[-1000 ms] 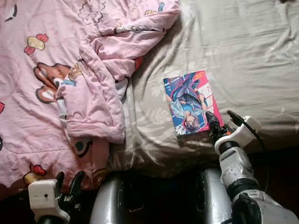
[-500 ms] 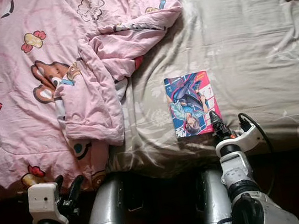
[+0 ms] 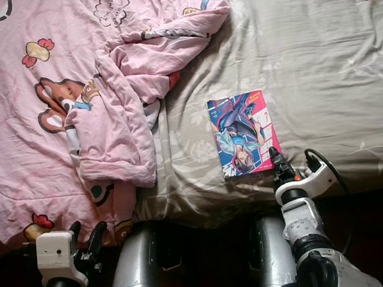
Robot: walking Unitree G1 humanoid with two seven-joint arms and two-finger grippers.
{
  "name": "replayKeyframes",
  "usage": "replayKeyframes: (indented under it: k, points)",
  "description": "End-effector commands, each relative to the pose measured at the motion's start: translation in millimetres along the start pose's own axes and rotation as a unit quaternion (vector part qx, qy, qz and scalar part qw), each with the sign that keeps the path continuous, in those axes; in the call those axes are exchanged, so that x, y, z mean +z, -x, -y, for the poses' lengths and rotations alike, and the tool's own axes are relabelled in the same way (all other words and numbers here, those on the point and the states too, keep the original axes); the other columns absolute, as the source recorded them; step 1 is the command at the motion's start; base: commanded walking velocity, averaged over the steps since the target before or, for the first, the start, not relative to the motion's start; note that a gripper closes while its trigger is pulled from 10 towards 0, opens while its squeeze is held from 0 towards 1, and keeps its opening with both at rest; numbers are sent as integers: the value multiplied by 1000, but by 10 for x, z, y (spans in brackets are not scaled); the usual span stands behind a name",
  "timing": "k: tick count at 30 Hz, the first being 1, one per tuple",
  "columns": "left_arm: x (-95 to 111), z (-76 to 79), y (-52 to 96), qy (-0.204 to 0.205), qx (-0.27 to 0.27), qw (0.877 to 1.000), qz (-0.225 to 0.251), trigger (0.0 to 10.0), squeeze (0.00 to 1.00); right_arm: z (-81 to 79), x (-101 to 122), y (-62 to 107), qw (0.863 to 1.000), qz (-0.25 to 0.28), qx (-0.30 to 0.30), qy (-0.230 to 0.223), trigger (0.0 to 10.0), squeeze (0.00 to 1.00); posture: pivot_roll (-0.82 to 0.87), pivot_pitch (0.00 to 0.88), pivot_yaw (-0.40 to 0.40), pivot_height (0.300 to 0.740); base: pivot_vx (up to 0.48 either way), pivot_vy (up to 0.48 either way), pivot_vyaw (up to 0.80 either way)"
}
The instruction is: Clean up the room
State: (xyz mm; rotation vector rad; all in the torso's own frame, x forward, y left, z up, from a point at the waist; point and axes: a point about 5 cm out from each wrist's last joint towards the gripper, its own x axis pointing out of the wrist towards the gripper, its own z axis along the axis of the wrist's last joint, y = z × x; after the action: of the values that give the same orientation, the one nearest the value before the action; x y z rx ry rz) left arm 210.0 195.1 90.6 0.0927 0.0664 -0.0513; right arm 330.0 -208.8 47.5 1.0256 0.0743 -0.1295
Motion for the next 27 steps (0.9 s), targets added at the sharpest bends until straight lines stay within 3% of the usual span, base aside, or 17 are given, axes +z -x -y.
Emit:
replayKeyframes:
  k: [1,8,13,21,27]
  points:
    - [-138,-24,66,-4,6,999,-35,10000,0,122,-281,119,998,-50,-29,-18,0,0,244,525,137,590,0,0,0]
    - [-150,-27,1,-6,9,999,-35,10000,0,37,-287,77,999,-48,-10,-16,0,0,231,507,130,590,0,0,0]
    - [-173,-16,-128,-5,12,999,-32,10000,0,-70,-290,31,999,-48,19,15,0,0,208,475,116,590,0,0,0]
    - [-245,-26,-387,-3,27,999,-26,10000,0,-230,-160,-26,990,-3,51,129,0,0,138,384,80,590,0,0,0]
    - [-260,16,-585,2,32,999,-19,10000,0,-281,8,-39,986,43,56,149,0,0,93,319,53,590,0,0,0]
